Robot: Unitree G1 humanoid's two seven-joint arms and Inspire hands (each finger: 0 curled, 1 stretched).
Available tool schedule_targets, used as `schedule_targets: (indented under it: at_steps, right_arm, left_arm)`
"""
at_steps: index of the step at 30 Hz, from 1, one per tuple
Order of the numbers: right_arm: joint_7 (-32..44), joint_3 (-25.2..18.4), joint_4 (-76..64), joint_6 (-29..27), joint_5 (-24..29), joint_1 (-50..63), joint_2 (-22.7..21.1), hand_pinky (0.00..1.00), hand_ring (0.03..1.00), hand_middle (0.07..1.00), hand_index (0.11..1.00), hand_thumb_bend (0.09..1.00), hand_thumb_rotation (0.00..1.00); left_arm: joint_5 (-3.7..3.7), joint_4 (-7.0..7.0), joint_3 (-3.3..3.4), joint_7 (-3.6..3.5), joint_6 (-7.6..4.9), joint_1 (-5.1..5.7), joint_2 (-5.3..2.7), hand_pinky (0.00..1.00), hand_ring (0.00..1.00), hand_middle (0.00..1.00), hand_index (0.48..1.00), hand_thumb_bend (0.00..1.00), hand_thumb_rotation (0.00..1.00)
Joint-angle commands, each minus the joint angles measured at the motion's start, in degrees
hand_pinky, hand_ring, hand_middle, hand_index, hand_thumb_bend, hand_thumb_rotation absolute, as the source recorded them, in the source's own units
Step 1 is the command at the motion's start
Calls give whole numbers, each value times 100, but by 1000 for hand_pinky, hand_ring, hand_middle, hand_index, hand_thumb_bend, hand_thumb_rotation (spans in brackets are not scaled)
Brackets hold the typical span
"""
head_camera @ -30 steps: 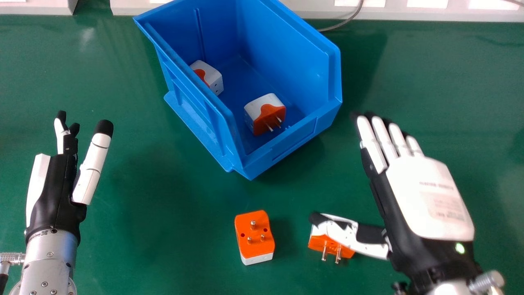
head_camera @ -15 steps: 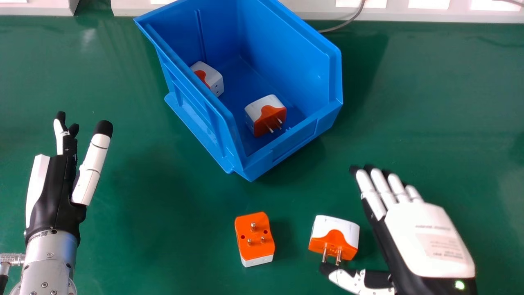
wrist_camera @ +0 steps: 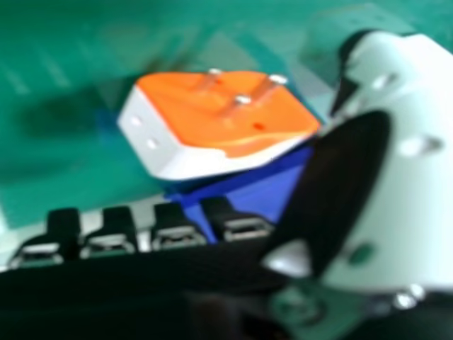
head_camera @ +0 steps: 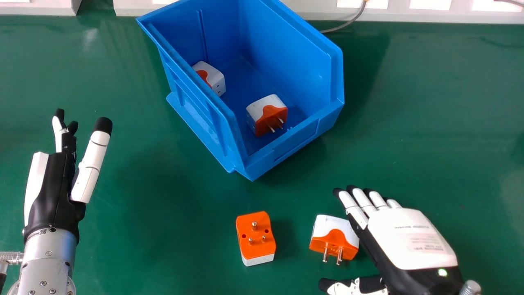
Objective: Pick all objects and put in blue box
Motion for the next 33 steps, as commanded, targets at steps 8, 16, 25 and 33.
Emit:
schedule_targets:
  at_steps: [8,16,25,33]
  right_arm:
    - [468,-86,332,-188,181,-517,-299,891,946,968,956,410,570]
    - [639,-39,604,-290,288,-831,-408,868,928,952,940,412,568]
    - [1134,112,759,-112,241,-1234,-338,840,912,940,927,406,559]
    - [1323,237,689,-9,41,-1347,-373,809,890,917,912,406,550]
  left_arm:
    - [-26,-374,72,-15,304,-2,15,1000,1000,1000,1000,688,1000]
    - [-65,-540,106,-47,554,15,12,1000,1000,1000,1000,694,1000]
    - [-83,-650,119,-70,698,24,13,1000,1000,1000,1000,693,999]
    - [-91,-705,125,-72,759,51,29,1000,1000,1000,1000,700,995]
